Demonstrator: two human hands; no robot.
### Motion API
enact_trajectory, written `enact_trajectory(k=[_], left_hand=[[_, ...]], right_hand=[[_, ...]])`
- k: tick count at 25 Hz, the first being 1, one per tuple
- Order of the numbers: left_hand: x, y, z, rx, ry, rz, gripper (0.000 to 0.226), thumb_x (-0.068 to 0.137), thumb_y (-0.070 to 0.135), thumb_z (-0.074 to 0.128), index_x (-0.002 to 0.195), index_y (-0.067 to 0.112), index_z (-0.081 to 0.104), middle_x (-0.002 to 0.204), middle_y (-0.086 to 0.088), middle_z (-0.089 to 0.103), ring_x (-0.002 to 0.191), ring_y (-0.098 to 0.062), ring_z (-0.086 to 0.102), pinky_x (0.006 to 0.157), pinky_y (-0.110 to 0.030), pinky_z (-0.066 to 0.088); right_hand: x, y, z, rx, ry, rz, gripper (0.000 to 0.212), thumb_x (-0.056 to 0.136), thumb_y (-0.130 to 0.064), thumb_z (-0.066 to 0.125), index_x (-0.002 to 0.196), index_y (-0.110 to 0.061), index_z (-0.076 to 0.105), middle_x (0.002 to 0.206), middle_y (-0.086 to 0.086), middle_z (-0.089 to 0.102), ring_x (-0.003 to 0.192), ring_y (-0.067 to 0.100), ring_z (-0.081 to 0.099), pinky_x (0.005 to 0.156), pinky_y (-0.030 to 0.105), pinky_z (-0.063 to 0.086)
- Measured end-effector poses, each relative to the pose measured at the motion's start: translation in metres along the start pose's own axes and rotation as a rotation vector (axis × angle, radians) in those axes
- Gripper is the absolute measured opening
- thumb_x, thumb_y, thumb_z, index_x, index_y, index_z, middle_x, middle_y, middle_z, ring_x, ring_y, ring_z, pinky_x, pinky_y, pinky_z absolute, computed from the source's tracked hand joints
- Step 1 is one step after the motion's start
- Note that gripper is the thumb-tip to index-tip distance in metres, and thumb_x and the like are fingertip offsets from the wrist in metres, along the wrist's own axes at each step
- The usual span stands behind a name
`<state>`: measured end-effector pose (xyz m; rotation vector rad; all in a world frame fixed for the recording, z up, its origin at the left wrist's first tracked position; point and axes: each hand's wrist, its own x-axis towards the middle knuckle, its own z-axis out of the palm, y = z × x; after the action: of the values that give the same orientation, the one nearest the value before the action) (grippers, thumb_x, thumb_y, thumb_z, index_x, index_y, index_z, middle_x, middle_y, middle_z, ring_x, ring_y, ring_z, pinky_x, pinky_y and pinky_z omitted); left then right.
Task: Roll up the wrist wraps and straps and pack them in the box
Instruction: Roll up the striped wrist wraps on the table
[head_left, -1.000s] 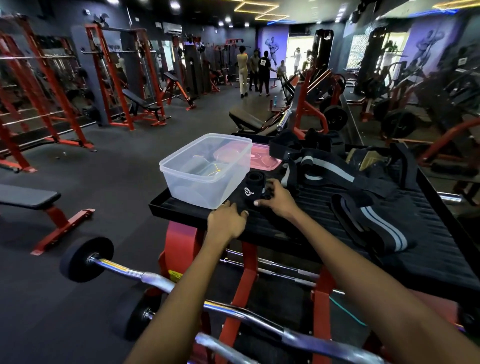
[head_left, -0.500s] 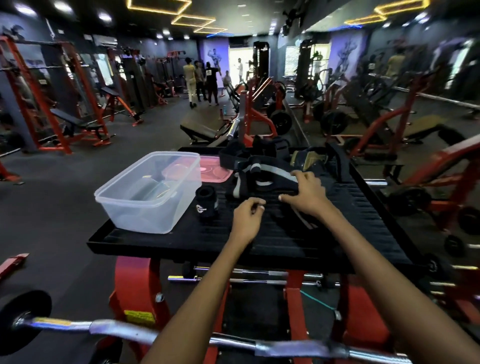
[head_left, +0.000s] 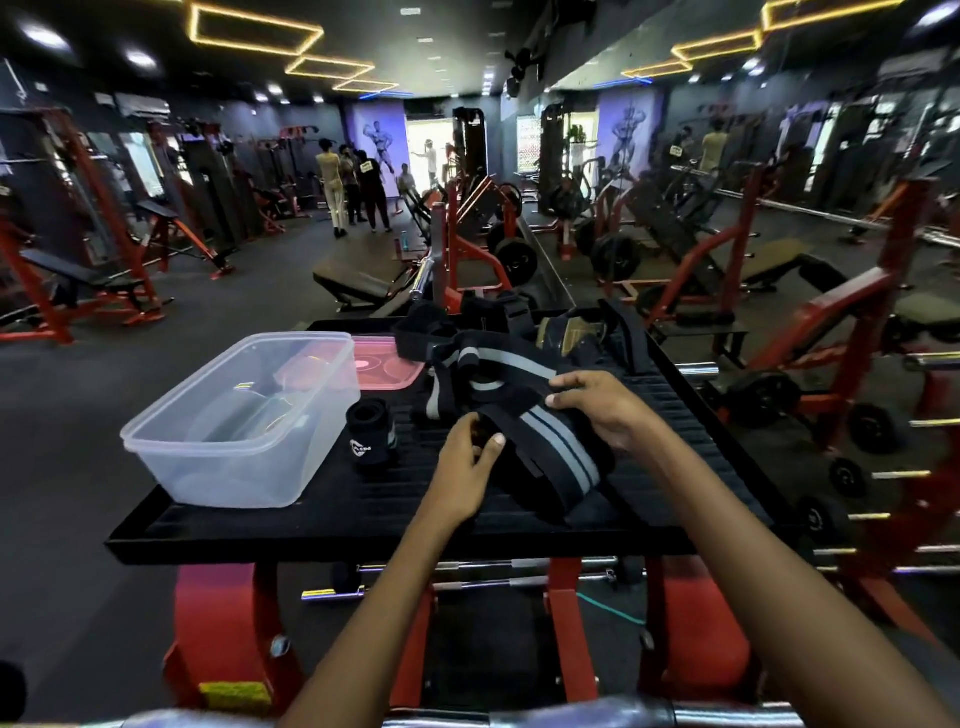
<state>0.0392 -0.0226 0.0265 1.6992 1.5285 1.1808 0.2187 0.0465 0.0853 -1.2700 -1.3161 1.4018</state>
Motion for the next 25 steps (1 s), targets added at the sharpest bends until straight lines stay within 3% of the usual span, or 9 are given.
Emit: enact_trajectory(k=[2, 4, 7, 9, 11, 14, 17, 20, 25], left_hand=[[-0.002, 0.000, -0.001, 0.067, 0.134, 0.104, 0.050, 0.089, 0.011, 0.058, 0.133, 0.010, 0.036, 0.133, -0.006, 0.037, 0.121, -0.021, 0.046, 0.105, -0.034, 0.041], [-0.005, 0.002, -0.005, 0.189, 0.282, 0.303, 0.062, 0.077, 0.003, 0.065, 0.130, 0.014, 0.035, 0.136, -0.005, 0.031, 0.129, -0.020, 0.037, 0.113, -0.036, 0.031], [-0.011, 0.009, -0.007, 0.344, 0.173, 0.501, 0.051, 0.074, 0.003, 0.056, 0.120, 0.023, 0.049, 0.131, 0.002, 0.051, 0.125, -0.004, 0.041, 0.116, -0.042, 0.020], [-0.011, 0.008, -0.009, 0.303, 0.168, 0.397, 0.037, 0.076, 0.007, 0.048, 0.107, 0.025, 0.057, 0.109, 0.007, 0.063, 0.103, -0.002, 0.051, 0.107, -0.044, 0.034], [-0.010, 0.006, -0.010, 0.216, 0.204, 0.295, 0.030, 0.074, 0.019, 0.047, 0.101, 0.028, 0.056, 0.097, 0.009, 0.065, 0.089, -0.010, 0.059, 0.085, -0.037, 0.049], [-0.005, 0.001, -0.011, 0.174, 0.358, 0.175, 0.040, 0.077, -0.002, 0.048, 0.106, 0.024, 0.058, 0.095, -0.003, 0.068, 0.084, -0.021, 0.062, 0.074, -0.032, 0.050], [-0.002, -0.003, -0.015, -0.019, 0.572, -0.009, 0.047, 0.076, -0.017, 0.040, 0.108, 0.011, 0.060, 0.092, -0.011, 0.066, 0.081, -0.023, 0.058, 0.070, -0.024, 0.042], [-0.002, -0.002, -0.018, -0.146, 0.614, 0.012, 0.036, 0.079, -0.014, 0.045, 0.105, 0.009, 0.056, 0.082, 0.000, 0.062, 0.073, -0.012, 0.058, 0.069, -0.024, 0.041], [-0.005, 0.013, -0.018, -0.271, 0.654, 0.063, 0.034, 0.082, -0.017, 0.044, 0.103, 0.008, 0.054, 0.082, 0.012, 0.057, 0.071, 0.015, 0.056, 0.065, -0.005, 0.040]], right_hand=[[-0.001, -0.003, 0.013, 0.131, -0.039, 0.077, 0.013, 0.086, 0.007, 0.059, 0.091, -0.006, 0.057, 0.088, 0.014, 0.063, 0.077, 0.022, 0.063, 0.067, 0.029, 0.056], [-0.001, -0.001, 0.022, 0.217, -0.105, 0.184, 0.009, 0.089, 0.005, 0.054, 0.090, -0.003, 0.056, 0.088, 0.014, 0.061, 0.075, 0.022, 0.062, 0.064, 0.031, 0.056], [-0.006, 0.006, 0.029, 0.312, -0.173, 0.240, 0.012, 0.095, -0.010, 0.051, 0.094, 0.000, 0.058, 0.077, 0.012, 0.066, 0.061, 0.018, 0.067, 0.051, 0.026, 0.056], [-0.015, 0.010, 0.029, 0.312, -0.210, 0.179, 0.027, 0.096, -0.030, 0.051, 0.086, -0.006, 0.059, 0.072, 0.007, 0.068, 0.059, 0.014, 0.068, 0.052, 0.025, 0.055], [-0.024, 0.013, 0.027, 0.153, -0.327, 0.082, 0.041, 0.094, -0.045, 0.047, 0.100, -0.007, 0.061, 0.091, 0.008, 0.071, 0.082, 0.019, 0.070, 0.070, 0.029, 0.056], [-0.032, 0.019, 0.020, -0.087, -0.456, -0.028, 0.037, 0.092, -0.035, 0.055, 0.120, -0.012, 0.050, 0.101, 0.009, 0.069, 0.089, 0.025, 0.068, 0.078, 0.034, 0.053], [-0.036, 0.024, 0.015, -0.128, -0.456, -0.106, 0.028, 0.088, -0.016, 0.063, 0.113, -0.013, 0.051, 0.091, 0.007, 0.070, 0.082, 0.021, 0.068, 0.072, 0.028, 0.047], [-0.035, 0.025, 0.020, -0.020, -0.341, -0.140, 0.020, 0.090, -0.014, 0.061, 0.109, -0.012, 0.055, 0.101, 0.009, 0.066, 0.091, 0.019, 0.066, 0.074, 0.028, 0.049], [-0.022, 0.025, 0.035, -0.274, -0.172, -0.250, 0.054, 0.084, -0.018, 0.070, 0.131, -0.020, 0.044, 0.138, 0.007, 0.045, 0.123, 0.018, 0.047, 0.089, 0.029, 0.043]])
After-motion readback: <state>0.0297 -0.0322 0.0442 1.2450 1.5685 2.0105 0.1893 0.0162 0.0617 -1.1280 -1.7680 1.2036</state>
